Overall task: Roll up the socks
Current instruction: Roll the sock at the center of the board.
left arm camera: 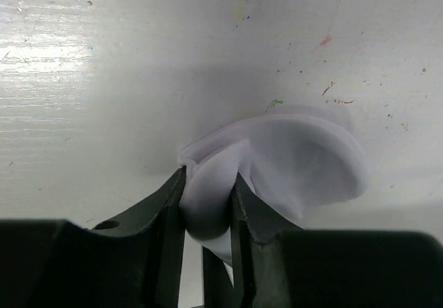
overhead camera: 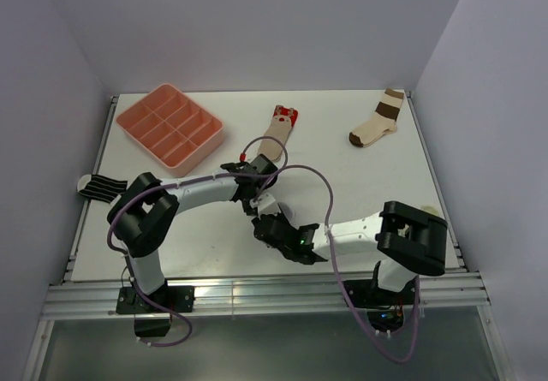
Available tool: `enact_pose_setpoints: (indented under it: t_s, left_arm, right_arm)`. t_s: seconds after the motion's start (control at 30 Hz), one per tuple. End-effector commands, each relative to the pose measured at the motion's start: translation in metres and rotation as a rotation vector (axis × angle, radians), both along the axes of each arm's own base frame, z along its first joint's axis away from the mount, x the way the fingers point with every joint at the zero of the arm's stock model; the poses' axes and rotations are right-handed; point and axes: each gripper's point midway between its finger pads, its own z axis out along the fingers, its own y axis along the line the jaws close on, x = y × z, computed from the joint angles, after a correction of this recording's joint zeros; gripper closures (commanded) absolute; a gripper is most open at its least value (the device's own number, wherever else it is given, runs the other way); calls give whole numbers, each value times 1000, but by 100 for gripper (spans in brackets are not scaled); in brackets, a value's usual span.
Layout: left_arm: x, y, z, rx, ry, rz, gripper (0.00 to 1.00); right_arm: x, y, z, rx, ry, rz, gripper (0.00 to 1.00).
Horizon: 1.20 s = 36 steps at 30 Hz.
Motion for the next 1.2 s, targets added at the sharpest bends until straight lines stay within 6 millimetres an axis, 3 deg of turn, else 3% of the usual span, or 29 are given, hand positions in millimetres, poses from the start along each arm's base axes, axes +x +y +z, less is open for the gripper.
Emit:
enact_pose_setpoints:
  t_s: [0.0,0.13,0.2,0.37,0.43,0.5,0.63,0.67,0.77,0.8,0.9,0.93,1.0,1.17]
  left_arm:
    - [-24,25,-31,131,88,-43,74]
    - [-24,25,-27,117,83,-38,67]
    - [-24,26,-25,103,77,-30,57]
    - [-12,31,-3,-3,5,47,27]
    - [-4,33,15,-62,-45,87,21]
    - [2,41,20,-97,-87,131,15]
    - [13,53,53,-215,-203,225,11]
    - [11,60,51,-221,-210,243,10]
    - [12,68,67,-300,-289,267,10]
    - [14,64,81,-355,-335,258,11]
    - [1,63,75,-399,-325,224,11]
    - [1,61,77,-422,-336,219,11]
    - [-8,60,65,-437,-300,208,13]
    - [-13,57,53,-485,-294,212,15]
  right_arm:
    - [6,9,7,-38,-72,-21,59]
    - [1,4,0,-36,-63,-30,87]
    - [-2,4,-1,-17,-45,-28,99]
    - [-14,2,-9,78,59,1,100]
    - [-23,5,-14,144,130,31,100]
    - [-23,3,-16,193,176,24,100]
    - [-31,3,-17,315,280,65,100]
    - [-37,5,-17,350,335,91,100]
    - [-34,5,-16,422,418,114,100]
    - [-29,3,-16,440,438,105,100]
    - [-34,9,-15,517,530,151,100]
    - [-27,6,-17,547,543,138,100]
    - [-29,7,-16,599,593,144,100]
    - [-25,5,-21,687,674,123,100]
